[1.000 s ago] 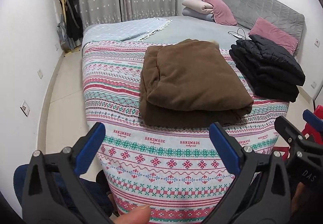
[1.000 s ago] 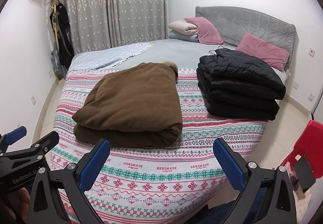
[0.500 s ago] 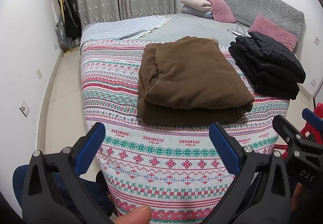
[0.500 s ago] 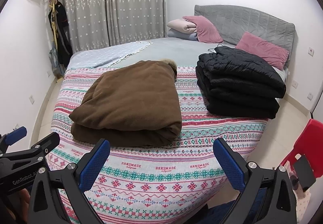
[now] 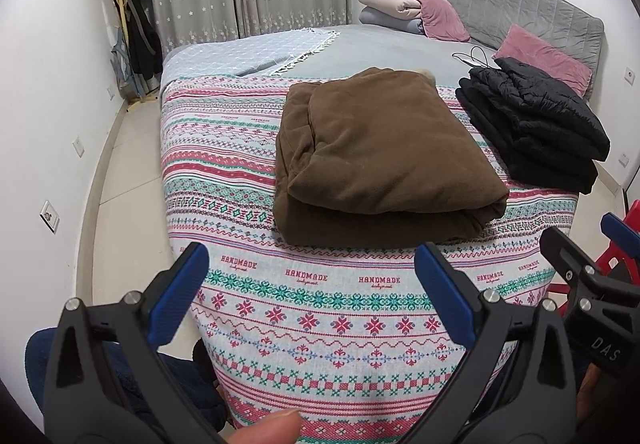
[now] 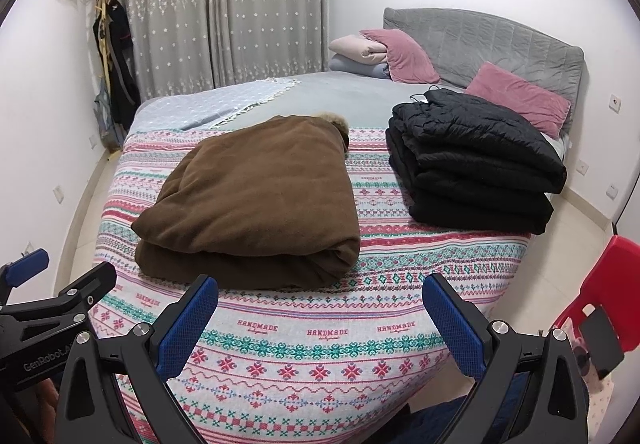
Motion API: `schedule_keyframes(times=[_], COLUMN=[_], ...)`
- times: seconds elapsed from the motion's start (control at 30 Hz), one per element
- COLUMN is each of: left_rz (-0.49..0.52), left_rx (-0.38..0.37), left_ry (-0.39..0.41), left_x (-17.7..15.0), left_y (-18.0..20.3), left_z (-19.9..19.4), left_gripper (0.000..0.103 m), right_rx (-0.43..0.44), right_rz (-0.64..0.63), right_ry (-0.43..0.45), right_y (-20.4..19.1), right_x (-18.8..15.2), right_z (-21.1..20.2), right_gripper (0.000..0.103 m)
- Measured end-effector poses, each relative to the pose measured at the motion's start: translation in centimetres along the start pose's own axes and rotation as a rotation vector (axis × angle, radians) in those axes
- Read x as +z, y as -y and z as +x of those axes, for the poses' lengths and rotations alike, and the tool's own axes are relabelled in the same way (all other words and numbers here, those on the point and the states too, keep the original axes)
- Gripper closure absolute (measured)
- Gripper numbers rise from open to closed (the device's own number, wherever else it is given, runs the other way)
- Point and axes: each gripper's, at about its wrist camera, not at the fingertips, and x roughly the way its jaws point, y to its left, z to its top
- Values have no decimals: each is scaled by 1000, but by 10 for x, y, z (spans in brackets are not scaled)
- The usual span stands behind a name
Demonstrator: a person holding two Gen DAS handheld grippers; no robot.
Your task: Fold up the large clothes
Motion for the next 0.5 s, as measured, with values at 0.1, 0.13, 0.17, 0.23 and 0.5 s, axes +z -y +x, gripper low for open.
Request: schedule_keyframes(times=[0.1,0.13,0.17,0.23,0.5], left_rz=[2,4,6,9,9], left_rx=[0,0,-2,-4,-4], left_ry=[-1,-1,-1,-2,-4], left_x=[-1,-1,-1,-1,-1], left_y=[1,1,2,2,3], left_z=[1,1,1,2,2], left_gripper=[1,1,1,1,1], right_rx=[-1,-1,-2,-2,-7], right_rz=[2,1,0,2,6], right_ry=[-1,-1,-1,-2,-6], right_y=[0,1,1,1,0], right_x=[0,0,0,0,-1], right_z=[1,1,1,1,3], right_gripper=[0,0,0,0,0])
